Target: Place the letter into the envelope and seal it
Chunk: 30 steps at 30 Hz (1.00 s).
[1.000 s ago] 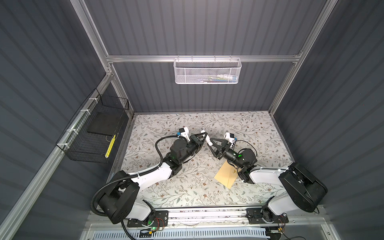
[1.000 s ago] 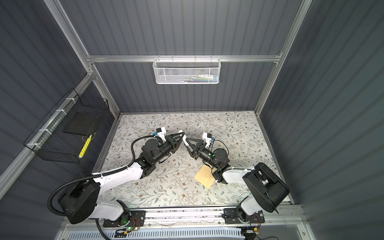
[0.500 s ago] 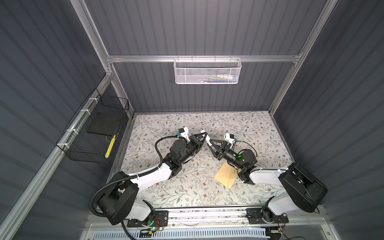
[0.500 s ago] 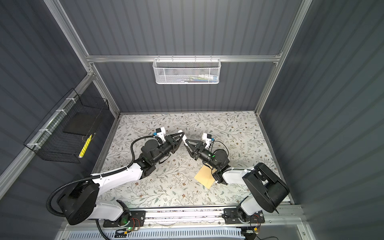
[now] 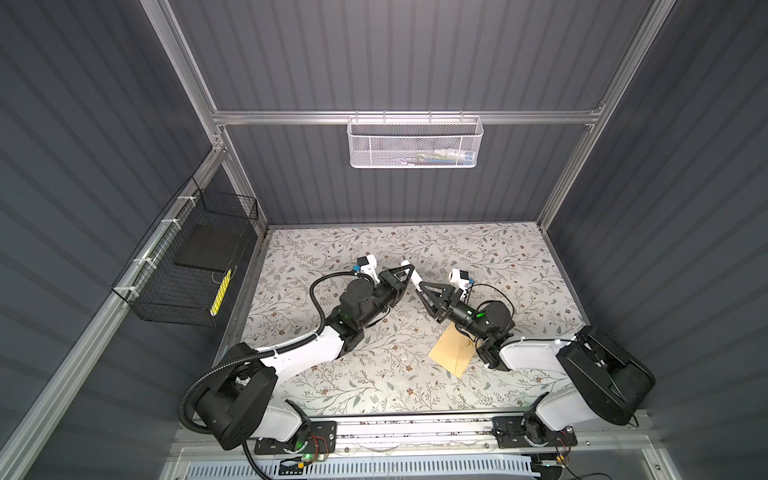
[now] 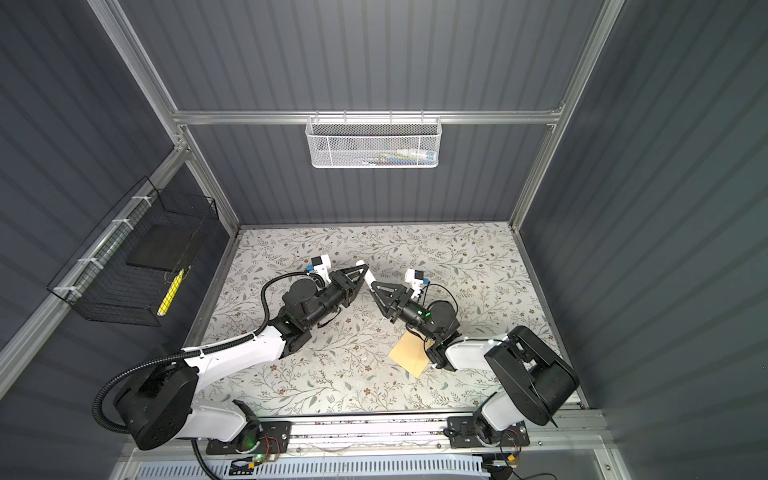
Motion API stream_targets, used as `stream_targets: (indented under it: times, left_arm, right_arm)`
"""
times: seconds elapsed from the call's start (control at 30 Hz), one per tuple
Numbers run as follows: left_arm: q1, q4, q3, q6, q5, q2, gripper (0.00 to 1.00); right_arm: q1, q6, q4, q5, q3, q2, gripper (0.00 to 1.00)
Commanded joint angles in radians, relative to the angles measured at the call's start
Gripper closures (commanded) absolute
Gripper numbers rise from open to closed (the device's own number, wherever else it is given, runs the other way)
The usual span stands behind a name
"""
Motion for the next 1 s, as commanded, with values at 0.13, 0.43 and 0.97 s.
stream_targets:
  times: [0.13, 0.43, 0.97]
  left_arm:
    - [-0.006, -0.011, -0.014, 0.029, 0.006, -0.016, 1.0]
    - [-0.006, -0.059, 0.003, 0.05, 0.021, -0.02, 1.0]
    - [-0.006, -0.135, 0.037, 0.076, 0.044, -0.018, 1.0]
  right_arm:
    - [0.003, -0.021, 0.038, 0.001, 0.018, 0.009, 0.67]
    - [-0.002, -0.076, -0.059, -0.01, 0.011, -0.022, 0.74]
    - [0.002, -0.593, -1.032, 0.025, 0.191, -0.344, 0.75]
